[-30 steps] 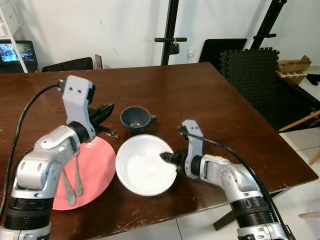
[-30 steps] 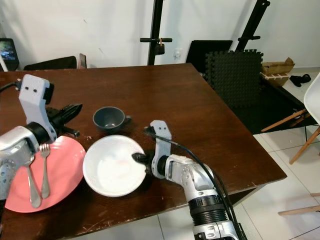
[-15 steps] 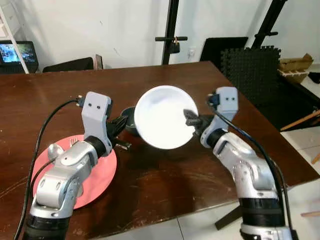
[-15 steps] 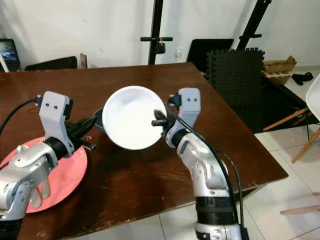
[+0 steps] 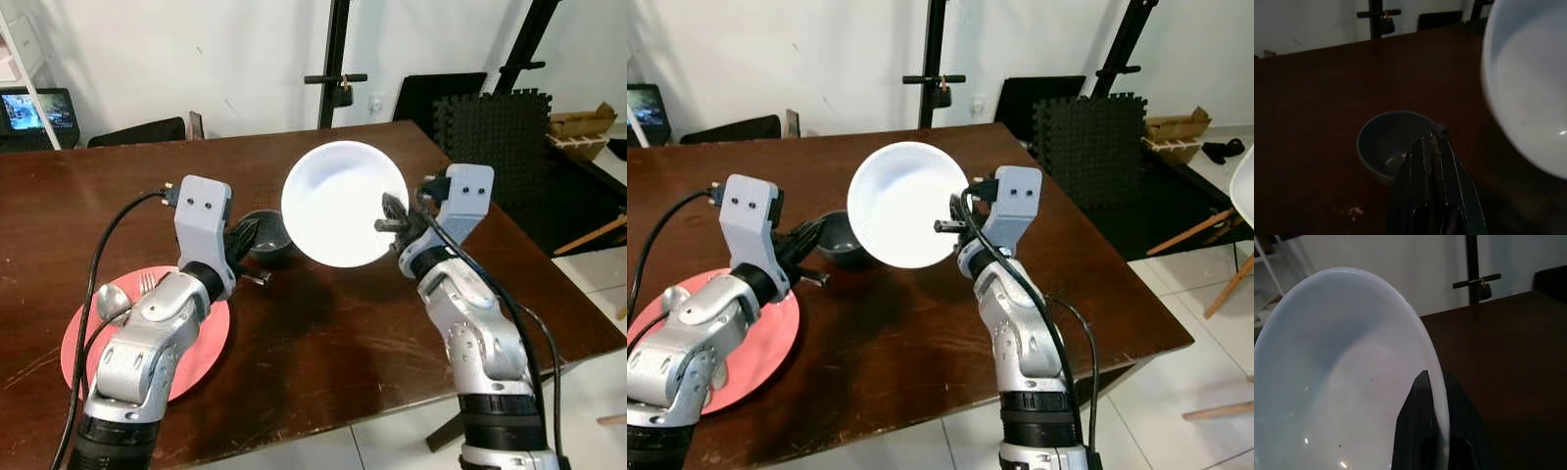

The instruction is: Setting the table

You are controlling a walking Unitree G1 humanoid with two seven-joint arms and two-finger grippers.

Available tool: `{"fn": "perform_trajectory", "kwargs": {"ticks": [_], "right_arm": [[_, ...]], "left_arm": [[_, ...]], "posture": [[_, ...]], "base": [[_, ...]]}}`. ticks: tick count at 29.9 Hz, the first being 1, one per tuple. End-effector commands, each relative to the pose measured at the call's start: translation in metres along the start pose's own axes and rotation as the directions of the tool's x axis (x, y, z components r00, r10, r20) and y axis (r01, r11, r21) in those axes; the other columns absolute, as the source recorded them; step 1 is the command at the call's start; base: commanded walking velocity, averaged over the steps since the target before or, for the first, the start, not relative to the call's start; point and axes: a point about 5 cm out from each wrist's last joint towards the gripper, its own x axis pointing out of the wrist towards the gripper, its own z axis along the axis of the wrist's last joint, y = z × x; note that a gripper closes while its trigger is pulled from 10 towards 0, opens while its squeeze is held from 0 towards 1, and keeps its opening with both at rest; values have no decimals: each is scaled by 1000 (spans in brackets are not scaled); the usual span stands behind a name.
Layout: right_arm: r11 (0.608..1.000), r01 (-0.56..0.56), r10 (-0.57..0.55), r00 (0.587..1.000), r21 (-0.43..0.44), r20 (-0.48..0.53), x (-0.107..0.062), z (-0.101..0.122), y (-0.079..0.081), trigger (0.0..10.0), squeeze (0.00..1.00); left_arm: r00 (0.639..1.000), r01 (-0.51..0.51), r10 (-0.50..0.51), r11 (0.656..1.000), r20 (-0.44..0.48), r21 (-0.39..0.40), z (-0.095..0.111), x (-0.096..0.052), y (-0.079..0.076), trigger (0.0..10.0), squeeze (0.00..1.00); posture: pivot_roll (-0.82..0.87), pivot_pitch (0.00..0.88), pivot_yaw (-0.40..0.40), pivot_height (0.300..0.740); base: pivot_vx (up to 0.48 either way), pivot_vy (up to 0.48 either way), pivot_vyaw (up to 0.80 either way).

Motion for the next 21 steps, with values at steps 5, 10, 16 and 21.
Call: {"fn": "perform_trajectory", "kwargs": {"ticks": [5,10,16,21], "right_arm": [[998,44,-43,999,-53,11,-1,-7,-2,10000,0],[996,38,-35,999,-76,34,-1,-6,1,10000,0],[996,30,-27,999,-82,40,1,-7,4,10000,0],[997,20,-17,999,-70,44,1,-7,6,10000,0]], "left_arm": [[999,-18,19,999,-37,27,-14,-1,0,10000,0],[998,-56,56,998,-11,23,-9,3,8,10000,0],[999,-50,49,998,10,26,-6,5,6,10000,0],[999,-28,28,999,27,18,-5,4,0,10000,0]], "posture": [[-16,106,67,740],[-8,107,60,740],[9,114,51,740],[7,118,43,740]], "base": [[0,0,0],[0,0,0],[0,0,0],[0,0,0]]}}
